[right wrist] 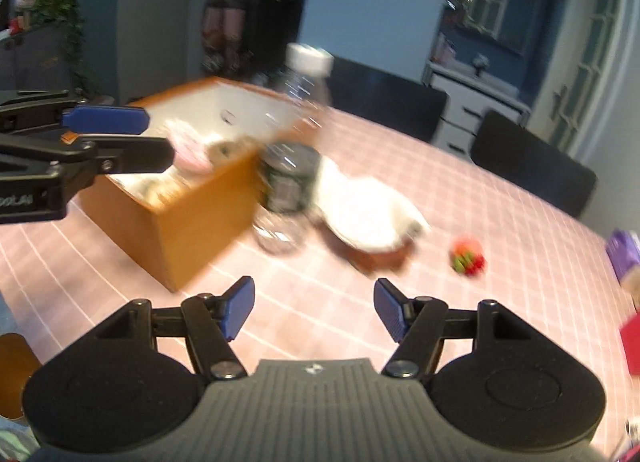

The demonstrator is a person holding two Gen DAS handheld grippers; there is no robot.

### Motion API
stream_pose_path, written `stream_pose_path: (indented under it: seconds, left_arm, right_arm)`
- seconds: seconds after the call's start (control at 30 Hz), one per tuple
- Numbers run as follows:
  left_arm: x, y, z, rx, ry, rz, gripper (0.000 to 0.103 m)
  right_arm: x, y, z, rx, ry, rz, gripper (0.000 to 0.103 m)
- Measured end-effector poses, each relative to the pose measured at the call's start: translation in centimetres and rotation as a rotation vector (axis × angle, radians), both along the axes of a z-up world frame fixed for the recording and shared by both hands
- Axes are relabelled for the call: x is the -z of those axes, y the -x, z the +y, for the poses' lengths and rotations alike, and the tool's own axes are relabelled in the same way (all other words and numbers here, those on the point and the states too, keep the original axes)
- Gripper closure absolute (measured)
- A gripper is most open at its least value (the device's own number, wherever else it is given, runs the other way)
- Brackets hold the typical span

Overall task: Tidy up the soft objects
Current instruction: 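Withdraw both tools from the box toward the white cloth and crocheted fruit, then grasp the white cloth with the left tool while the right tool approaches the orange crocheted fruit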

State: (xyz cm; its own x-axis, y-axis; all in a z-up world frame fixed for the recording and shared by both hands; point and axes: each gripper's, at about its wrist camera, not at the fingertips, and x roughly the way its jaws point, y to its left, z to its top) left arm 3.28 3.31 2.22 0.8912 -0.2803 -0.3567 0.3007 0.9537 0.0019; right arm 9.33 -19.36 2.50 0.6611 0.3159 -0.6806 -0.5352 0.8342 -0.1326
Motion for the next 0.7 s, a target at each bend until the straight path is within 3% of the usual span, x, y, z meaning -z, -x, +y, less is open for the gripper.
stream_pose_path:
  seconds: [0.33,0.57,0.7]
  left_arm:
    - [3.3,-2.5,-6.5,0.092,-0.070,0.067,0.044]
    - [6.1,-6.8,-10.7,0.079,-0.228,0.107,0.043]
    - [7.1,-9.8,-11.7,0.037,-0.235,0.123,0.039]
  right_arm:
    - [3.0,-3.4,-5.8,0.089,0.038,0.069,0.038]
    - [4.9,-7.4,-7.2,0.108,0.036,0.084,0.038]
    - [6.2,-10.3,-7.1,0.134,0.028,0.064,0.038]
